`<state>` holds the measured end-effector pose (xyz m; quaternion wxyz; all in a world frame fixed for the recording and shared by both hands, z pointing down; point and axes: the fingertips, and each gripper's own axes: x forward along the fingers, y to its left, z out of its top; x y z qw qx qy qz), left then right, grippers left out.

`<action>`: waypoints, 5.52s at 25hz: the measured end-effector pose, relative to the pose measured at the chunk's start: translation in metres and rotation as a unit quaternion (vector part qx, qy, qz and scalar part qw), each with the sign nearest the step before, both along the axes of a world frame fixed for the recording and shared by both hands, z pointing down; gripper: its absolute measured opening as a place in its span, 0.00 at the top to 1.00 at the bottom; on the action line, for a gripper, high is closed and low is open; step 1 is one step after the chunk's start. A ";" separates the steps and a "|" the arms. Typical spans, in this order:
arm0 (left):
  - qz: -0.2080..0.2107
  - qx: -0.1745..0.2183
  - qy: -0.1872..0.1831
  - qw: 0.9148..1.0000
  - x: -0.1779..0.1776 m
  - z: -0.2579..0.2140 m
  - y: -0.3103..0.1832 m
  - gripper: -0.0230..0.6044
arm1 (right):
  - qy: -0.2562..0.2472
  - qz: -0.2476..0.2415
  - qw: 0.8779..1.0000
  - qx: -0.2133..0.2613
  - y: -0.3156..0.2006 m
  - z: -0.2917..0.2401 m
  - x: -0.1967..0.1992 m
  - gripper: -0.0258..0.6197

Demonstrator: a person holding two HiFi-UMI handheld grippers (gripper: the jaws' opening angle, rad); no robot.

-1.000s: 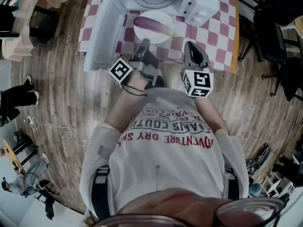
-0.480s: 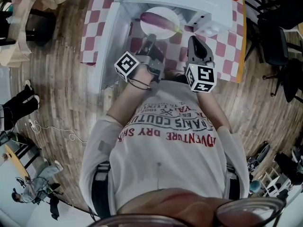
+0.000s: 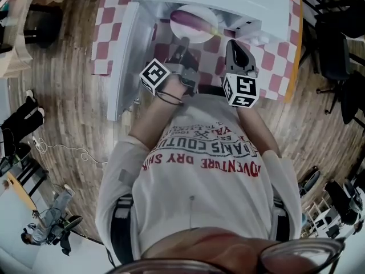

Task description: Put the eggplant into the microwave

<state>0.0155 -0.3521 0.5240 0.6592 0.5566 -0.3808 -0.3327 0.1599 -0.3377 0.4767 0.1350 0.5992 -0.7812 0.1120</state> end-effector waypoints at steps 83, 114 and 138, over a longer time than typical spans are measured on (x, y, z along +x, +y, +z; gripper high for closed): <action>0.044 -0.012 -0.140 0.989 0.013 0.066 -0.068 0.90 | -0.048 -0.013 0.997 -0.066 -0.028 0.057 -0.042 0.92; 0.141 0.409 -0.585 0.686 0.047 -0.045 -0.111 0.92 | -0.013 -0.037 0.998 0.051 -0.116 0.033 -0.032 0.92; 0.159 0.383 -0.559 0.718 0.058 -0.022 -0.106 0.92 | 0.006 -0.053 0.998 0.029 -0.108 0.050 -0.027 0.92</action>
